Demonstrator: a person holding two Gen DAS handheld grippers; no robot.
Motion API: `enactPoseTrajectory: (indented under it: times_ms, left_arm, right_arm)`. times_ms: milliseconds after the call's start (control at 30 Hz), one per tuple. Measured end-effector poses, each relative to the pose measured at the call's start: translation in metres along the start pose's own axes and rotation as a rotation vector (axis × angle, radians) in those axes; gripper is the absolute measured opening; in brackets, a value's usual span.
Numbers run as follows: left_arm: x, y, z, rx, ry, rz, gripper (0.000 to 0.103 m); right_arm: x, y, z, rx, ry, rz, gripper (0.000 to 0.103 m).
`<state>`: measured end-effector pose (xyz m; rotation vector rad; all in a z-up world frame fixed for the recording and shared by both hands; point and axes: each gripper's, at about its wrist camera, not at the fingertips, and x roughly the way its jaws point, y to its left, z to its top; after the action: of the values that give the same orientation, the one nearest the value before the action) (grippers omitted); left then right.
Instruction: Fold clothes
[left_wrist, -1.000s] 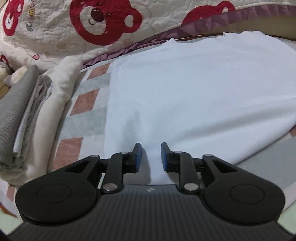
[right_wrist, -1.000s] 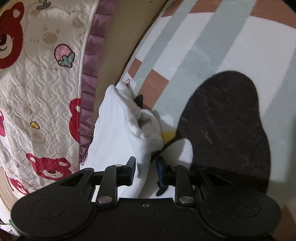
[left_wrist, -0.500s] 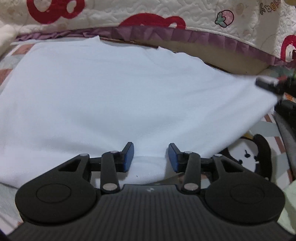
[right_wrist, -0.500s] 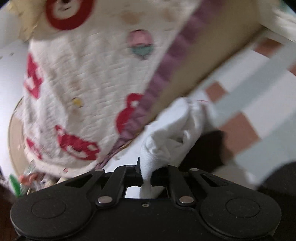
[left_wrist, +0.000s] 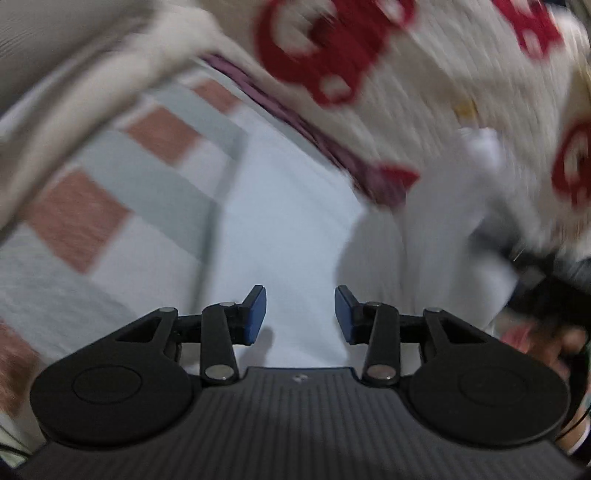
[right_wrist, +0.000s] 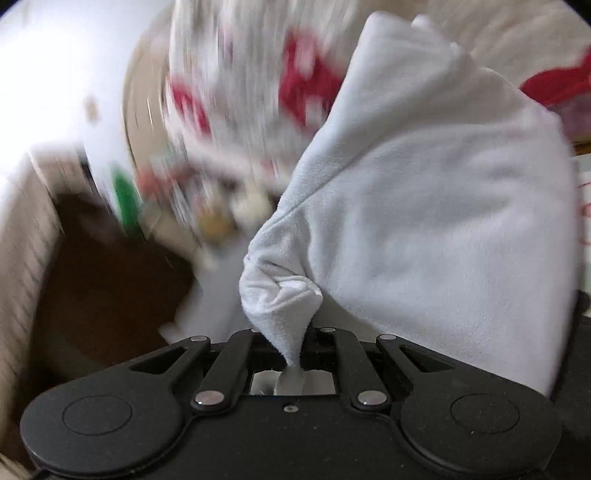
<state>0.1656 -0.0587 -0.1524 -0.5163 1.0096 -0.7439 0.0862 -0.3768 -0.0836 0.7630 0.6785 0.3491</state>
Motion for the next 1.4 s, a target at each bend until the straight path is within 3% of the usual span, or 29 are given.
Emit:
enactPoseTrajectory:
  times_ms: [67,167,333,533,600,700,800,900,1033,1133,1300,1333,1367,1400]
  left_arm:
    - [-0.002,0.018,0.0,-0.065,-0.018,-0.018,0.039]
    - [-0.002,0.025,0.0,-0.085,-0.034,-0.066,0.039]
    - [0.005,0.023,0.005,-0.082,-0.038,-0.127,0.039]
    - [0.007,0.022,0.012,-0.124,-0.041,-0.225,0.04]
    - [0.007,0.029,0.012,-0.153,-0.037,-0.227,0.043]
    - [0.005,0.042,0.013,-0.185,-0.038,-0.162,0.043]
    - [-0.001,0.046,0.017,-0.204,-0.052,-0.215,0.043]
    - [0.002,0.043,0.02,-0.191,-0.047,-0.26,0.047]
    - [0.018,0.036,0.017,-0.145,0.007,-0.216,0.049]
    - [0.029,0.03,0.011,-0.089,0.05,-0.151,0.049]
    - [0.035,0.024,0.008,-0.032,0.052,-0.098,0.049]
    - [0.036,0.024,0.008,-0.022,0.051,-0.087,0.049]
    - [0.038,0.022,0.008,-0.009,0.053,-0.073,0.049]
    - [0.039,0.02,0.008,0.005,0.054,-0.058,0.049]
  right_arm:
    - [0.044,-0.003,-0.014,-0.042,0.116,-0.076,0.008]
    - [0.081,-0.007,-0.032,-0.099,0.213,-0.147,0.008]
    - [0.086,0.002,-0.046,-0.215,0.209,-0.196,0.008]
    - [0.085,0.019,-0.041,-0.261,0.178,-0.172,0.008]
    - [0.095,0.022,-0.041,-0.263,0.2,-0.154,0.008]
    - [0.098,0.022,-0.055,-0.342,0.219,-0.19,0.008]
    - [0.097,0.024,-0.054,-0.32,0.194,-0.172,0.008]
    - [0.108,0.037,-0.066,-0.474,0.218,-0.223,0.009]
    - [0.125,0.055,-0.092,-0.737,0.261,-0.3,0.013]
    - [0.128,0.066,-0.111,-0.839,0.271,-0.315,0.015]
    - [0.092,0.069,-0.119,-0.796,0.281,-0.211,0.016]
    - [0.076,0.064,-0.119,-0.777,0.266,-0.204,0.02]
    - [0.055,0.059,-0.12,-0.77,0.232,-0.226,0.032]
    - [0.038,0.055,-0.123,-0.779,0.195,-0.27,0.038]
